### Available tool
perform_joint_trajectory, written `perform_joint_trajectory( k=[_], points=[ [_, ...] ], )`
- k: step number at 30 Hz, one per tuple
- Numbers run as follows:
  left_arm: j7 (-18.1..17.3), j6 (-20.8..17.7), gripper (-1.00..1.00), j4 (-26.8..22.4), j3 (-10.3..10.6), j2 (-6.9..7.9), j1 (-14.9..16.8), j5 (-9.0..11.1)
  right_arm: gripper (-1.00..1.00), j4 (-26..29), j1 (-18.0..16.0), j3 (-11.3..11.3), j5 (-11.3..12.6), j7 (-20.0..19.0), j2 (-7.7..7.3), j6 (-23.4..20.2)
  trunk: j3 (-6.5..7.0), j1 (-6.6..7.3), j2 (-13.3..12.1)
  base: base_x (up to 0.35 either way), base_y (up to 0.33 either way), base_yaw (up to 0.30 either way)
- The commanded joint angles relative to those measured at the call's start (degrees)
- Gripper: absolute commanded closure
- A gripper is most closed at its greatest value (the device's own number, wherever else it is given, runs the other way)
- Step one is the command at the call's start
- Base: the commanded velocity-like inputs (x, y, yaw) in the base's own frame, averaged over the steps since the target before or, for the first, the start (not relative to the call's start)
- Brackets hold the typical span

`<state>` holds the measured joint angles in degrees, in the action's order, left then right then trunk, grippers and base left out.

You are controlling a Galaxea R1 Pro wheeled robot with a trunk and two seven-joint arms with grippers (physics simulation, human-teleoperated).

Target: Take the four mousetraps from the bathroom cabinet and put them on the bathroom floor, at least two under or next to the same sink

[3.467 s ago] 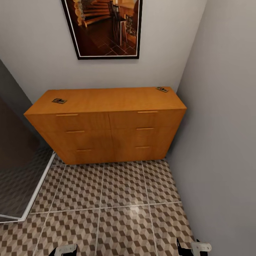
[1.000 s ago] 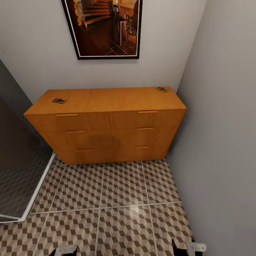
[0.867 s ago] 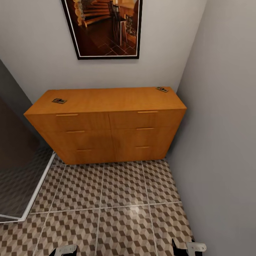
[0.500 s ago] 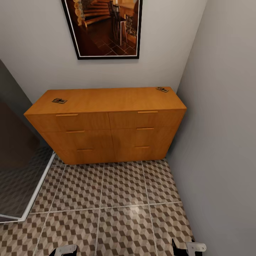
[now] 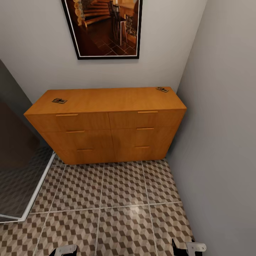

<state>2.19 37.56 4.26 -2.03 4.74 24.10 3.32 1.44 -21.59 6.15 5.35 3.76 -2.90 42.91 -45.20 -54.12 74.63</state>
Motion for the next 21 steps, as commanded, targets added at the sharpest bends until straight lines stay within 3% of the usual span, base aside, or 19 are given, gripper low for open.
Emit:
perform_joint_trajectory(
  k=[1, 21],
  points=[
    [-0.08, 0.34, -1.0, 0.23, -0.16, 0.0, 0.08, 0.11, -1.0, -0.03, -0.03, 0.53, 0.54, 0.11, 0.0, 0.15, -0.04, 0.0, 0.02, 0.0, 0.0, 0.0],
    [-0.03, 0.27, -1.0, 0.23, -0.17, 0.0, 0.11, 0.14, -1.0, -0.03, -0.03, 0.53, 0.54, 0.11, 0.08, 0.15, -0.04, 0.0, 0.02, 0.0, 0.0, 0.0]
  ],
)
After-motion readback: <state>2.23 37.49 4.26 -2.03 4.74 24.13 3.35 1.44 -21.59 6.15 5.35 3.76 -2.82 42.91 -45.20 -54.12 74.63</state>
